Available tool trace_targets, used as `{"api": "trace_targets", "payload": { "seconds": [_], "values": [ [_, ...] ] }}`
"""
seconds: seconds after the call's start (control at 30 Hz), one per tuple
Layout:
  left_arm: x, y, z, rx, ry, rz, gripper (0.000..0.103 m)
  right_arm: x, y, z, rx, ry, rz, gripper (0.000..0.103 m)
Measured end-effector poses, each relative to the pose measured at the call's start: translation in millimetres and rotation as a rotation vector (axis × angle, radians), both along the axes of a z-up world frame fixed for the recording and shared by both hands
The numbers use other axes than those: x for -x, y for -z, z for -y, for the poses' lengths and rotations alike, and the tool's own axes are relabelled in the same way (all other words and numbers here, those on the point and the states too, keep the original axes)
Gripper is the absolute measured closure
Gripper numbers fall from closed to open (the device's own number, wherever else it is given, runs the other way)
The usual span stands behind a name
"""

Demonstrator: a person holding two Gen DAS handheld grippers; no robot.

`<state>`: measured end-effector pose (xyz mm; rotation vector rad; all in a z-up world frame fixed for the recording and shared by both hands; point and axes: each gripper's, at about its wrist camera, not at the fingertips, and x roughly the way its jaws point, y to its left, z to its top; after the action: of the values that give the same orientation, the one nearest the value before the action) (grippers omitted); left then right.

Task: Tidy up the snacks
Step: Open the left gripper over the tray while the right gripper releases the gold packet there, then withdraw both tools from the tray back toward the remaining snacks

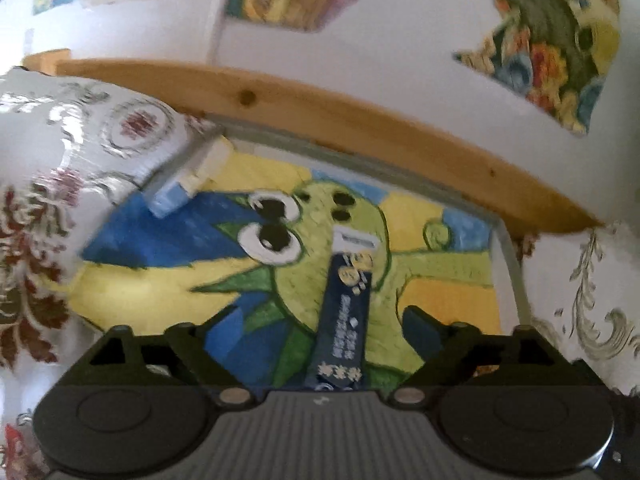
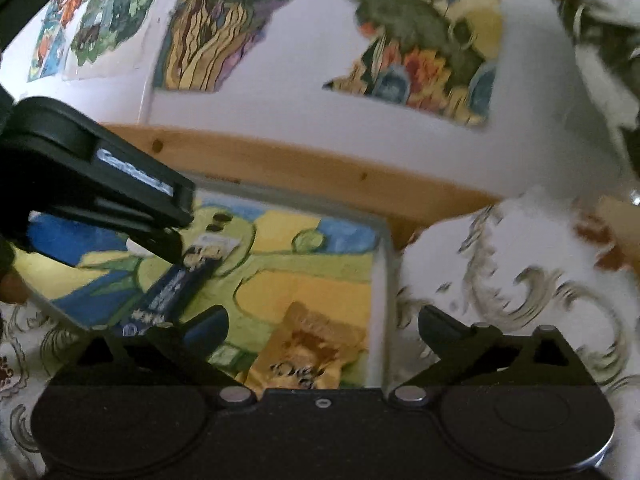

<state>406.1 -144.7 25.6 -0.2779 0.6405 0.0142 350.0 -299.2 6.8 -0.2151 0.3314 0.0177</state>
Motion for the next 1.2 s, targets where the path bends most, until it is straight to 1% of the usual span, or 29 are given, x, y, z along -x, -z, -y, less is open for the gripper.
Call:
{"api": "trace_targets", "payload": {
  "seconds": [0.1, 0.2, 0.33, 0.53, 0.67, 0.83, 1.0, 1.2],
  "values": [
    [14, -14, -10, -0.001, -0.035, 0.049, 0.003, 11, -17, 3, -0.028, 0.016, 0.052, 0.001],
    [30, -28, -19, 0.004, -0.045, 0.091, 0.001, 26, -39, 7, -0.083, 0.022, 0.102, 0.001],
    [56, -45, -29, 0.001, -0.057, 0.144, 0.001, 53, -68, 12, -0.140, 0.017, 0.165, 0.001],
    [106, -63, -37, -0.047, -0.082, 0.252, 0.001, 95, -100, 7, -0.153, 0.007, 0.227, 0.001],
    [136, -75, -42, -0.064, -0.085, 0.310, 0.001, 119, -109, 2, -0.189, 0.013, 0.240, 0.001],
    [170, -84, -51, -0.058, -0.079, 0.347, 0.000, 152, -111, -7, -0.206, 0.024, 0.262, 0.001],
    [195, -83, -61, -0.076, -0.060, 0.341, 0.000, 181, -111, -11, -0.219, 0.036, 0.269, 0.001],
    [226, -73, -68, -0.109, -0.044, 0.341, 0.000, 217, -103, -15, -0.227, 0.037, 0.262, 0.001]
  ]
}}
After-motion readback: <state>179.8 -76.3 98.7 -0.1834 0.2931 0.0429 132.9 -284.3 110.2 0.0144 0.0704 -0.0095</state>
